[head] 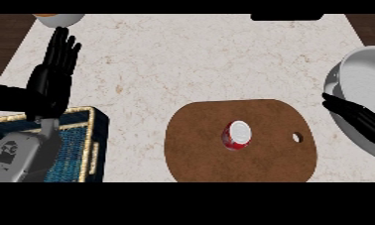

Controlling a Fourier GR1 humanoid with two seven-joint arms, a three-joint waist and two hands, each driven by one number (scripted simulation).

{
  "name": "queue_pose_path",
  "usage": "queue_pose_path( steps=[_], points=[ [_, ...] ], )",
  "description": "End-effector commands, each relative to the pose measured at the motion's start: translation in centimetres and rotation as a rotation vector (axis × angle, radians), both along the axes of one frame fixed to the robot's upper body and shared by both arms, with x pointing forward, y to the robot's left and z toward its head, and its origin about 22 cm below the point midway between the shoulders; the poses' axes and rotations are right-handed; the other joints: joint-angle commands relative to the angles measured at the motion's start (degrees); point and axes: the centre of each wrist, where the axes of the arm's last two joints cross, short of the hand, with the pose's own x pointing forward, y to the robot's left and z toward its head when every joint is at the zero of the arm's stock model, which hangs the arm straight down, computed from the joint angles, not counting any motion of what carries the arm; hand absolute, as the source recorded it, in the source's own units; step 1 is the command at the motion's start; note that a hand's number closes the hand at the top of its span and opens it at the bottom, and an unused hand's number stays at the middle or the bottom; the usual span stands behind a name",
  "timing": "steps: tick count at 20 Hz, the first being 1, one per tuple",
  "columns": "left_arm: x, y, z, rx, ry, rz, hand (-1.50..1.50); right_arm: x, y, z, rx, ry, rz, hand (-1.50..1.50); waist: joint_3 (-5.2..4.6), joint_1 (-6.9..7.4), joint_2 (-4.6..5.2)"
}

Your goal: Pick the can from the cutting board and place it in the pot

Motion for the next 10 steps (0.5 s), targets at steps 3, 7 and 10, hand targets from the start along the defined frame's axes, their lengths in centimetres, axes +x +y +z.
queue_pose_path(
  steps=[3,7,10],
  points=[
    [0.9,0.4,0.6,-0.006,-0.004,-0.030,0.00,-0.4,4.0,3.3,-0.141,0.087,-0.017,-1.50,0.02,0.57,0.19],
    [-1.3,-0.6,-1.0,0.004,0.000,-0.025,0.00,0.9,6.3,1.7,-0.166,0.175,-0.040,-1.50,0.07,1.14,0.17],
    [-1.6,-1.6,1.6,-0.006,-0.003,-0.017,0.00,1.6,7.7,0.6,-0.174,0.221,-0.072,-1.50,0.11,1.19,0.08]
  ],
)
